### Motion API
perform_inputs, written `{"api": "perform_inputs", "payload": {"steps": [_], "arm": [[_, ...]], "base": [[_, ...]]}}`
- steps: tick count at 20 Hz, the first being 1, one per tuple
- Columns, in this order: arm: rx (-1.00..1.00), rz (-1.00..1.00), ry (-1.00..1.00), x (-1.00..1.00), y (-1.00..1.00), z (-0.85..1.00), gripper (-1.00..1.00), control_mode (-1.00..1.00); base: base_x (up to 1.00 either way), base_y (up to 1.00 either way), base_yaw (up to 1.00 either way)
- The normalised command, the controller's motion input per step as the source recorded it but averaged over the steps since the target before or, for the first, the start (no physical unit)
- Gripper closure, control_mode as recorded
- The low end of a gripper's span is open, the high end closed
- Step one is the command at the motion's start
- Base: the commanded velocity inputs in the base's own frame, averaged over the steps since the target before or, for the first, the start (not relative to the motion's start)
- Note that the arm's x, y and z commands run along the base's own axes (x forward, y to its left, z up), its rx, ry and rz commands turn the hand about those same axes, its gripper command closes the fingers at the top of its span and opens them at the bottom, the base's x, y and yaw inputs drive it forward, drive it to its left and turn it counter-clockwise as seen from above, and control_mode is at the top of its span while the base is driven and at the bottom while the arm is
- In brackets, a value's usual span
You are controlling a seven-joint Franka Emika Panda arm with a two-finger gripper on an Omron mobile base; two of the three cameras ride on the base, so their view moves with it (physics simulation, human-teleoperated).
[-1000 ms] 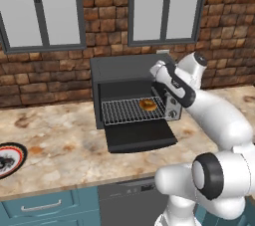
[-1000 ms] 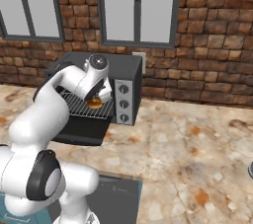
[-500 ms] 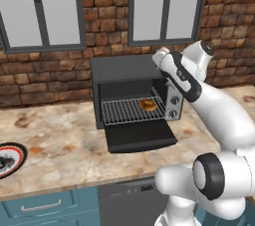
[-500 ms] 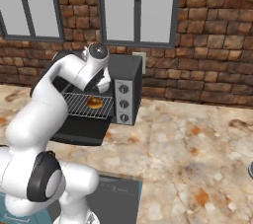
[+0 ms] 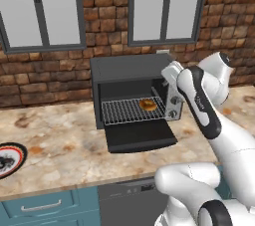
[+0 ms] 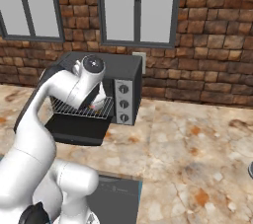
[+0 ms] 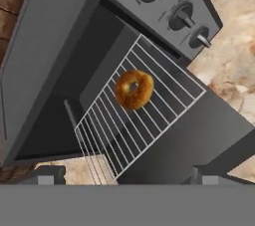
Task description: Pick up the bagel from the plate, place it on the toaster oven rack, close the door, and set the timer.
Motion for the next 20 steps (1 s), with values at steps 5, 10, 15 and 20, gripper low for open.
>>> {"api": "perform_inputs", "payload": {"steps": [5, 10, 15, 20], "arm": [[-0.17, 0.31, 0.00, -0.58, 0.07, -0.29, -1.00, -1.00], [-0.31, 0.41, 0.05, -0.21, 0.24, -0.26, -1.00, -1.00], [-0.41, 0.41, 0.14, -0.01, 0.41, -0.21, -1.00, -1.00], [-0.15, 0.16, 0.04, 0.08, 0.44, -0.12, -1.00, -1.00]], "base": [[0.00, 0.00, 0.00], [0.00, 0.00, 0.00], [0.00, 0.00, 0.00], [0.00, 0.00, 0.00]]}}
